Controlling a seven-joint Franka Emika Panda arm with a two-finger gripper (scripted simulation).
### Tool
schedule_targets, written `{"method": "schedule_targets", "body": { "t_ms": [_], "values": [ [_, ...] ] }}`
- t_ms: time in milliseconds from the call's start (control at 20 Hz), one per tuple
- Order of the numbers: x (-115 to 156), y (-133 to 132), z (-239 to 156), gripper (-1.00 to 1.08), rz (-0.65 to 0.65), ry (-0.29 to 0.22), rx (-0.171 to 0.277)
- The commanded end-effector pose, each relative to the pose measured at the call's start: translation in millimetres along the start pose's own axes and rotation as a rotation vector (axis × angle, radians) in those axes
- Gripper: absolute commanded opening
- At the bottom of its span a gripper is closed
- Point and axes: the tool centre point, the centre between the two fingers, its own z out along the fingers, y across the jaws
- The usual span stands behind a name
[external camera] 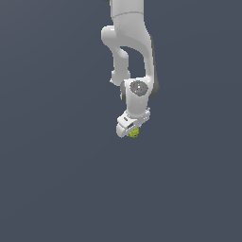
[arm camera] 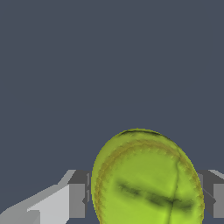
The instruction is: Pick up the object and move it to a goal position.
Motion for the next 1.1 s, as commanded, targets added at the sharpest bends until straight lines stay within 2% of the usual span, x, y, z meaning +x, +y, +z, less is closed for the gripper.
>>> {"method": "schedule_targets", "body": {
  "t_ms": [0, 550, 1050],
  "values": [
    [0.0, -0.7, 1.1, -1.00, -0.001, -0.001, 0.001],
    [-1.3, -1.0, -8.0, -1.00, 0.000, 0.000, 0.000],
    [-9.1, -7.6, -57.8, -1.00, -0.001, -0.001, -0.001]
  ]
}}
